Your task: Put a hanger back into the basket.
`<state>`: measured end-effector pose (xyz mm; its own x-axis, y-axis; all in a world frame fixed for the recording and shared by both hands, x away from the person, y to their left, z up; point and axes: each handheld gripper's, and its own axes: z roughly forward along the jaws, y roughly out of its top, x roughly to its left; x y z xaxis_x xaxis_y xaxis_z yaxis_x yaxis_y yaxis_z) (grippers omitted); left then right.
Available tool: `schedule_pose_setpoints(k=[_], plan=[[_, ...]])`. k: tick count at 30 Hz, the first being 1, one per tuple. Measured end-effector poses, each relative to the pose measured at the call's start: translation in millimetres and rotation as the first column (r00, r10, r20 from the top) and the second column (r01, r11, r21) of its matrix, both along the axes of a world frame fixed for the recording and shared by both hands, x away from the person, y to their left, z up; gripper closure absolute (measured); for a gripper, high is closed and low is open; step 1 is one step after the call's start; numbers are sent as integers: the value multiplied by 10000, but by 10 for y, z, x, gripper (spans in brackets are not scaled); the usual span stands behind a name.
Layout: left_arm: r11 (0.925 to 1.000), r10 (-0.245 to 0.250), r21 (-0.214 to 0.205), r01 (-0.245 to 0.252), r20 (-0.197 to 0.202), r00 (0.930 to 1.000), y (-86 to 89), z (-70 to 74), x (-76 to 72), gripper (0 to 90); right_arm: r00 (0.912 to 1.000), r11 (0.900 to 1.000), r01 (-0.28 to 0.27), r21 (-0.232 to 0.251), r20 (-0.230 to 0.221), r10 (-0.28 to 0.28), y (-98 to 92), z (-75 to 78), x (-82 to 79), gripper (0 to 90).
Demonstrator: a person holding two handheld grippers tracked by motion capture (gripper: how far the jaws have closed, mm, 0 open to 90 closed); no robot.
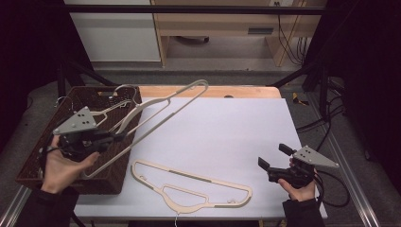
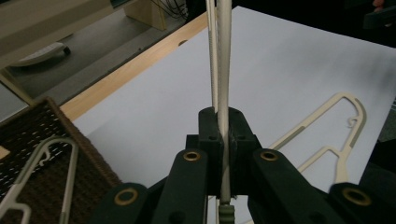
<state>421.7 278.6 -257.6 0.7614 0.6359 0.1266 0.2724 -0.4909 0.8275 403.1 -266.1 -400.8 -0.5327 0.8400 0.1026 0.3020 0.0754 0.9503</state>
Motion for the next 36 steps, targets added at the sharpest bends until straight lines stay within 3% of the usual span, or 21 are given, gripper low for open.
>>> schedule_pose_setpoints(k=[7,13,27,36], plan=[[9976,687,-27,-687,-37,9976,374,75,209,869,10000,10000,-36,-84,-52,35,22,-12,9,49],[9930,1181,41,-1180,-50,9930,720,58,387,869,10000,10000,-43,-69,-70,43,25,-13,12,50],[9802,1978,146,-1973,-853,9765,1300,-279,583,869,9999,9999,-13,-137,-130,11,25,-14,17,46],[9697,2433,8,-2444,-1001,9648,1583,-435,593,869,10000,9999,-5,-118,-45,5,18,-7,14,36]])
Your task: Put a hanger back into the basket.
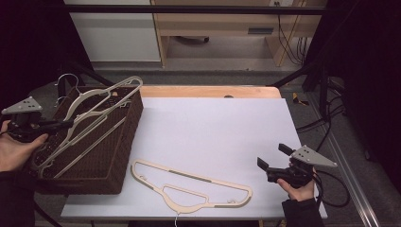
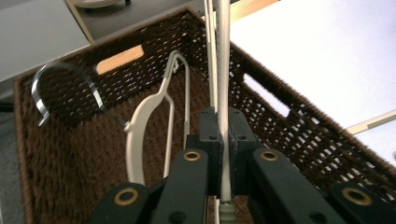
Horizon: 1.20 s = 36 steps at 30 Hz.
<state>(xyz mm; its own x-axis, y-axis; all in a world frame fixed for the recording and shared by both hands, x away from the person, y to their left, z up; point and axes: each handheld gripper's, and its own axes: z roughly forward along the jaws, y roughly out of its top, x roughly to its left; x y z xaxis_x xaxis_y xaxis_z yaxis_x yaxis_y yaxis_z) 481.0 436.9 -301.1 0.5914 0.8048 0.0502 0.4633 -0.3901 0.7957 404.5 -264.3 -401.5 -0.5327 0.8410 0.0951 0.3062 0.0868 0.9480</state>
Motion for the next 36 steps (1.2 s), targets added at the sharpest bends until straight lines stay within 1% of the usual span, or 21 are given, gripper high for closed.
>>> schedule_pose_setpoints(k=[2,3,6,11,13,15,17,21,26,27,29,31,32,34,36], plan=[[10000,79,1,-79,-60,10000,51,-28,-11,869,10000,10000,-3,40,51,3,-4,1,-1,35],[9999,69,77,-68,-104,9999,77,-40,-19,869,10000,10000,-2,35,33,2,-4,2,-1,33],[9998,197,-38,-198,-136,9997,142,-95,-36,869,10000,10000,-12,10,37,12,-2,2,1,30],[9995,295,155,-289,-399,9988,225,-192,-62,869,10000,10000,-72,34,64,72,2,8,-5,29],[9994,325,134,-320,-426,9986,244,-227,-78,869,9999,10000,-81,20,78,81,-1,9,-3,29],[9995,303,81,-300,-399,9987,241,-257,-90,869,10000,10000,-81,6,57,81,2,9,-5,28],[9995,262,168,-255,-477,9985,211,-295,-85,869,10000,10000,-92,12,39,92,5,10,-7,28],[9984,318,485,-282,-749,9967,143,-398,-47,869,10000,10000,-67,-17,54,67,9,10,-3,28],[9988,446,260,-422,-1005,9939,127,-545,-8,869,10000,10000,-85,2,28,85,12,10,-4,28],[9987,504,158,-489,-1091,9928,119,-581,-2,869,9999,9999,-102,24,22,102,15,9,-3,28],[9981,581,254,-553,-1256,9904,100,-647,22,868,9999,9999,-106,-39,12,106,19,5,1,28],[9973,628,483,-560,-1519,9864,75,-706,55,867,9999,9999,-129,-29,-4,129,25,4,1,28],[9972,682,420,-622,-1624,9844,69,-732,68,867,9999,9999,-137,-28,-14,137,25,4,0,28],[9958,885,408,-824,-1814,9794,73,-766,90,866,9999,9999,-117,-64,5,117,21,4,2,28],[9940,1045,542,-955,-2003,9741,68,-770,106,864,9999,9999,-102,-48,2,102,19,6,1,29]])
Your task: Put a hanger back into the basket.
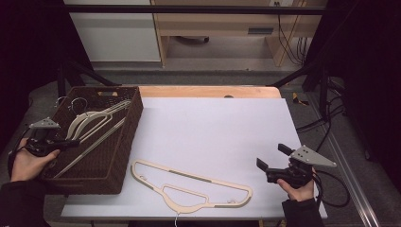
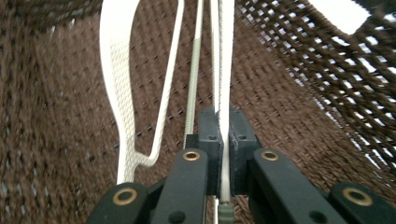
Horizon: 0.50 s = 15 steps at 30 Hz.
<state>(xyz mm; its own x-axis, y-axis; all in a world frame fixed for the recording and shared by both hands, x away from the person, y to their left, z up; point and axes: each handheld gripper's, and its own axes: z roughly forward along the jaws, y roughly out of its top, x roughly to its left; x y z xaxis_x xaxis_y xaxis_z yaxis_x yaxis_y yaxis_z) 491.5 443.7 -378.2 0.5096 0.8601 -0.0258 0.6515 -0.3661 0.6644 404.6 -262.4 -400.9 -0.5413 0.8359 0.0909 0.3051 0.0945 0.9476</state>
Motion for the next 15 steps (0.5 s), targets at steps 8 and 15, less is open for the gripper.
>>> schedule_pose_setpoints(k=[8,15], plan=[[9943,742,783,-726,-174,9971,3,-1,25,822,10000,10000,-42,-33,-11,42,16,-4,3,29],[9887,1374,591,-1381,152,9904,86,100,-57,788,9999,9999,-124,-112,-32,124,49,7,7,30]])
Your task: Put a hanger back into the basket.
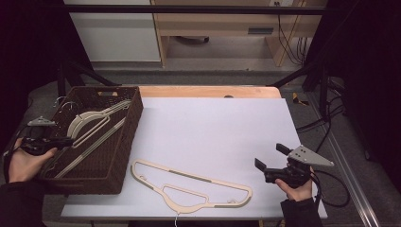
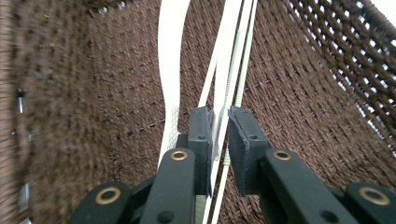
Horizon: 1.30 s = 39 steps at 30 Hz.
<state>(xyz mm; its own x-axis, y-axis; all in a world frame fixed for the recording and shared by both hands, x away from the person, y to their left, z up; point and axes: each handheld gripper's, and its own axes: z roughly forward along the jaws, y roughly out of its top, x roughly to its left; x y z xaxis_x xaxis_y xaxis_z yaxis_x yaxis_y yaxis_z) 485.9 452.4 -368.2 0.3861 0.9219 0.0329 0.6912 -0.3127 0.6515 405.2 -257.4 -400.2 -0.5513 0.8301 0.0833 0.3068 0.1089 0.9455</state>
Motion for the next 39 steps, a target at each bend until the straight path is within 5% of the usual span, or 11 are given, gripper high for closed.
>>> schedule_pose_setpoints(k=[6,12,17,25,27,30,36,37,39], plan=[[9985,9,-545,40,895,9960,0,153,-160,756,9999,10000,-88,24,51,88,49,25,7,31],[9931,-259,-1074,470,1900,9814,-159,324,-332,685,9996,9996,-267,70,132,266,104,62,25,32],[9795,-667,-1629,1183,2916,9542,-417,445,-448,549,9992,9993,-353,106,177,352,162,93,41,34],[9476,-628,-2531,1947,4503,8907,-724,609,-619,307,9988,9988,-457,155,180,454,209,114,65,37],[9432,-687,-2582,2089,4636,8834,-793,616,-653,253,9987,9987,-493,164,160,490,211,119,65,38],[9258,-1010,-2771,2573,4745,8744,-959,574,-700,189,9985,9984,-534,200,136,531,226,123,73,42],[9116,-1624,-2623,3167,4778,8633,-1255,425,-749,98,9964,9963,-848,168,17,848,319,116,88,52],[9011,-1791,-2696,3395,4815,8580,-1381,349,-768,93,9959,9958,-900,174,-44,900,343,117,88,52],[8946,-1951,-2694,3565,4823,8540,-1456,295,-773,89,9956,9955,-934,128,-67,935,360,117,88,52]])
